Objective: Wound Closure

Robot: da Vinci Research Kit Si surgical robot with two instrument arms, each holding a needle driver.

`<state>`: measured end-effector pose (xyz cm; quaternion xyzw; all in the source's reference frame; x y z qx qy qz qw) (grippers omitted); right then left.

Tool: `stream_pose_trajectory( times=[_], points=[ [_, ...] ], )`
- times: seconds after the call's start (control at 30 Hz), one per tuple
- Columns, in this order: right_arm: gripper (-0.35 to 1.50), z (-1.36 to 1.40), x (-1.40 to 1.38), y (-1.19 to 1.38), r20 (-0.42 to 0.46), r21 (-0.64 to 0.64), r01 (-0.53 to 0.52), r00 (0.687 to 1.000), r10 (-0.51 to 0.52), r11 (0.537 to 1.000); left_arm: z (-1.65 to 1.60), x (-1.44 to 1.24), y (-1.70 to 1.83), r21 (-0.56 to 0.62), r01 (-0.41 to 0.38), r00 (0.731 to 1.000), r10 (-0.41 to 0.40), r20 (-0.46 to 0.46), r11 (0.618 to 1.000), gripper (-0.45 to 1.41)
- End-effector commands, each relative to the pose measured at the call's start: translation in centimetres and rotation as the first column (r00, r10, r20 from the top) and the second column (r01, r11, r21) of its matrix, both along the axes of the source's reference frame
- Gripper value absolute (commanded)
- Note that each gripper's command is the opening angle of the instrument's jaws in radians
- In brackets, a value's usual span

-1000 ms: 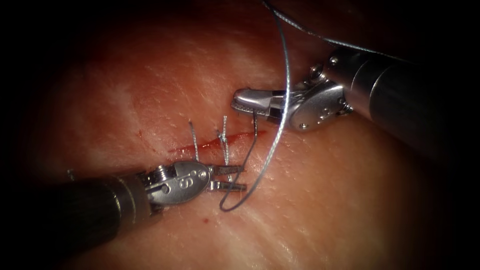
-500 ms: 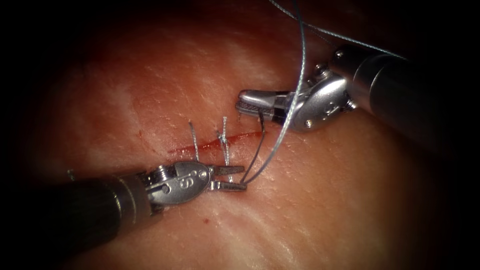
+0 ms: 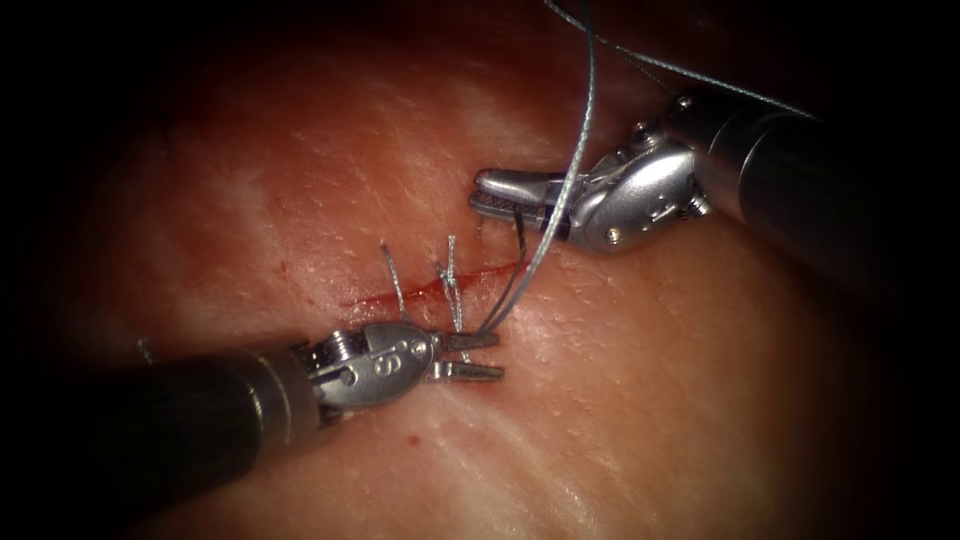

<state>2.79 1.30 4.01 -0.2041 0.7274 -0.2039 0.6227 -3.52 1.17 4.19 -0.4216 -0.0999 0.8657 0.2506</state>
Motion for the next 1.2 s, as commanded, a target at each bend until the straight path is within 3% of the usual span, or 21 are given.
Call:
stream_pose_trajectory(
  times=[0.03, 0.33, 0.5, 0.73, 0.9, 1.2],
  points=[
    [-0.35, 0.03, 0.05, 0.08, -0.002, -0.005, -0.001, 1.000, 0.001, 1.000, 0.01, -0.04, 0.05, 0.003, 0.005, 1.000, -0.005, 0.007, 1.000, -0.06],
    [-0.35, 0.04, 0.06, 0.08, 0.010, 0.007, -0.002, 1.000, 0.002, 1.000, -0.49, -0.04, 0.36, -0.027, 0.174, 0.981, -0.171, 0.090, 0.984, -0.03],
    [-0.35, 0.03, 0.07, 0.06, 0.010, 0.010, -0.003, 1.000, 0.003, 1.000, -0.40, -0.01, 0.42, -0.048, 0.215, 0.975, -0.212, 0.064, 0.975, -0.06],
    [-0.35, 0.02, 0.11, 0.06, 0.014, 0.018, -0.006, 1.000, 0.005, 1.000, 0.01, -0.06, 0.26, -0.043, 0.160, 0.987, -0.159, 0.019, 0.986, -0.06],
    [-0.35, 0.02, 0.12, 0.06, 0.021, 0.027, -0.009, 1.000, 0.009, 1.000, 0.10, -0.19, 0.14, -0.028, 0.118, 0.993, -0.118, 0.022, 0.993, -0.06],
    [-0.35, 0.00, 0.13, 0.06, 0.021, 0.028, -0.010, 1.000, 0.009, 1.000, 0.28, -0.19, 0.01, 0.018, 0.078, 0.996, -0.077, -0.034, 0.997, -0.06]
  ],
)
